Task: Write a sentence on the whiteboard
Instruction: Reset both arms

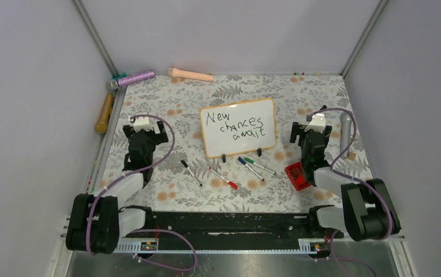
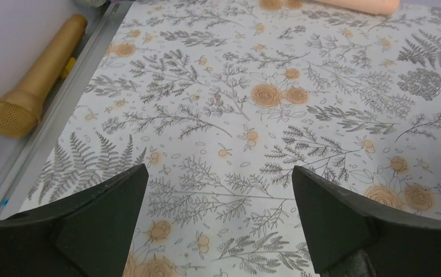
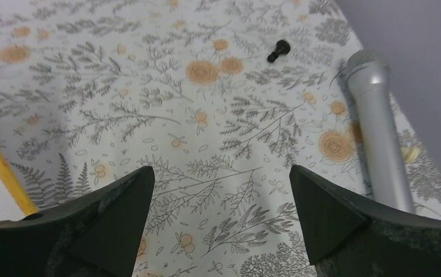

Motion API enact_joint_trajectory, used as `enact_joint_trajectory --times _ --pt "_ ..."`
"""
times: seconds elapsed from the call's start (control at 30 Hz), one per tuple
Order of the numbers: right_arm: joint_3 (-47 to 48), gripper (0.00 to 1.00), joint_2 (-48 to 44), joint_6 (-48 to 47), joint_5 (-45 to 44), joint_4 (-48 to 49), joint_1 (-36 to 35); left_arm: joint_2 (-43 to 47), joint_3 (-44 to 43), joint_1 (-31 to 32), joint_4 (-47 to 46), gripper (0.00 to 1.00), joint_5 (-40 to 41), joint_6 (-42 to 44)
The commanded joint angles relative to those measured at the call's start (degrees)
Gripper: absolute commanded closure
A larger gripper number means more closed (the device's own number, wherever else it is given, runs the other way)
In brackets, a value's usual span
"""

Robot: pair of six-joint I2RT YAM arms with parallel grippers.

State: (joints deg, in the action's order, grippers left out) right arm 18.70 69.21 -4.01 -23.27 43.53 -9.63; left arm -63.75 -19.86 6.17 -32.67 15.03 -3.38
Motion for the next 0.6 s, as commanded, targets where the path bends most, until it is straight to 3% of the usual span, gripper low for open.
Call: enact_joint_trajectory --times 0.0,0.13,0.23,0.3,0.37,0.4,0.43,0.47,0.53,0.57 --pt "-1.4 0.05 7.3 1.5 -1.2 10.9 0.1 -5.6 3.9 -3.8 -17.3 0.01 -9.0 0.2" --pt "-0.2 0.06 7.3 2.5 -0.4 8.8 0.9 -13.9 11.6 -5.0 -39.5 0.01 -7.6 -1.4" --pt "1.1 0.13 7.4 3.6 0.9 5.3 2.1 -13.2 8.3 -5.2 -32.1 0.01 -4.7 -3.0" --pt "1.1 0.15 7.2 3.7 1.3 5.1 2.4 -12.9 6.1 -5.1 -26.8 0.01 -7.3 -1.9" --pt "-0.6 0.16 7.1 3.7 1.3 7.8 2.4 -13.4 6.3 -5.1 -28.1 0.01 -7.7 -1.5" --pt "-2.3 0.14 7.7 4.7 1.4 9.9 2.6 -13.0 6.2 -5.1 -27.4 0.01 -7.8 -1.6" --pt "-4.4 0.08 10.0 4.8 1.3 18.6 2.8 -13.1 6.2 -5.1 -27.7 0.01 -7.8 -1.6" --pt "-5.1 0.02 10.1 4.3 0.7 19.8 2.5 -13.4 6.3 -5.1 -28.4 0.01 -7.7 -1.6" --pt "-2.9 0.01 8.4 5.2 1.0 12.2 2.5 -13.3 6.2 -5.1 -27.8 0.01 -7.7 -1.6" --pt "-3.5 0.01 9.4 4.7 1.2 15.1 2.7 -13.4 6.3 -5.1 -28.1 0.01 -7.7 -1.6"
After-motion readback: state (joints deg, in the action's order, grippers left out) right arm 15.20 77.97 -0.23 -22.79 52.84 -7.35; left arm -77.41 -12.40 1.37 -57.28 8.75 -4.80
